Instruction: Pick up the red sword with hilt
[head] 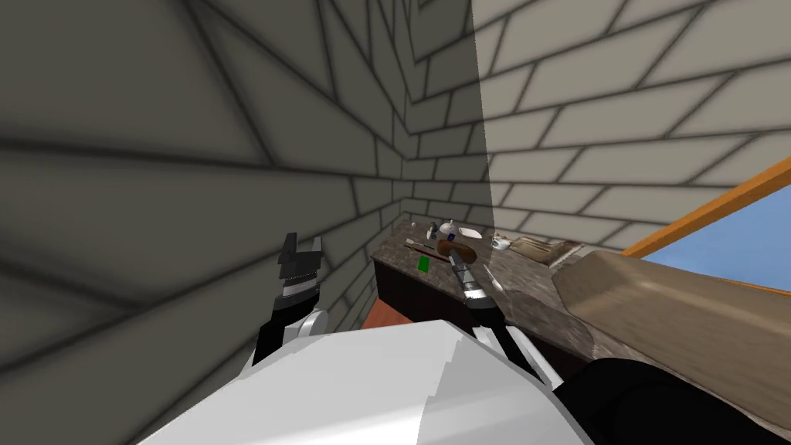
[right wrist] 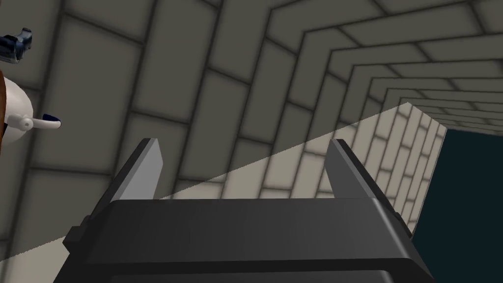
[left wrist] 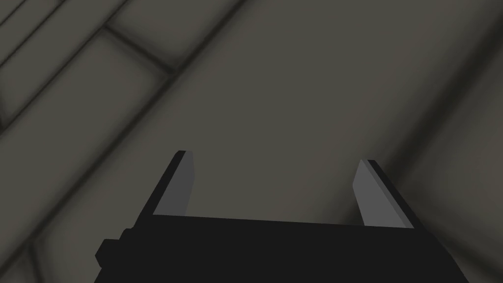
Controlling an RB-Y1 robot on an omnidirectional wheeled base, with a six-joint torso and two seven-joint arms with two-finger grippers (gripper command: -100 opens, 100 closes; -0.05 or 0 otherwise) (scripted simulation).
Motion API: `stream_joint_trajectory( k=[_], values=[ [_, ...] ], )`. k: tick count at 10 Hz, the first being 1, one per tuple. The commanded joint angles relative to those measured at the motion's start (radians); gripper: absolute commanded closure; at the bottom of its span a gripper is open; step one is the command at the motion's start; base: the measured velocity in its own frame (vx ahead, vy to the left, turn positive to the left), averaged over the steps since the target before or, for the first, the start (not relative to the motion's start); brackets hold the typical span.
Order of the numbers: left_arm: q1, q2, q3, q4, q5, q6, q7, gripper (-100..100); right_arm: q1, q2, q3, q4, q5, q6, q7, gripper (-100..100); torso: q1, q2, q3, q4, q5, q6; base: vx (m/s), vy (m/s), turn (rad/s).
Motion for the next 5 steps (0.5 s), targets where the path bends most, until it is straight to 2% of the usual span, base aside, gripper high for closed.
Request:
stream_joint_trajectory(
  k=[1,2,3,4,5],
  values=[
    [0.000,0.000,0.000,0.000,0.000,0.000,0.000,0,0.043,-0.050,-0.044,0.037,0.035,-0.006,-0.007,-100,0.000,0.000,0.000,0.000,0.000,0.000,-0.057,-0.019,0.396],
    [0.000,0.000,0.000,0.000,0.000,0.000,0.000,0,0.043,-0.065,-0.044,0.037,0.035,-0.006,-0.007,-100,0.000,0.001,0.000,0.000,0.000,0.000,-0.049,-0.021,0.133],
    [0.000,0.000,0.000,0.000,0.000,0.000,0.000,0,0.071,-0.104,-0.070,0.069,0.063,-0.012,-0.010,-100,0.000,0.000,0.000,0.000,0.000,0.001,-0.049,-0.008,0.203],
    [0.000,0.000,0.000,0.000,0.000,0.000,0.000,0,0.100,-0.134,-0.095,0.092,0.092,-0.019,-0.016,-100,0.000,0.000,0.000,0.000,0.000,0.000,-0.061,-0.005,0.375],
    [0.000,0.000,0.000,0.000,0.000,0.000,0.000,0,0.100,-0.146,-0.095,0.102,0.092,-0.019,-0.016,-100,0.001,0.001,0.000,0.000,0.000,0.000,-0.046,-0.013,0.212]
  ],
)
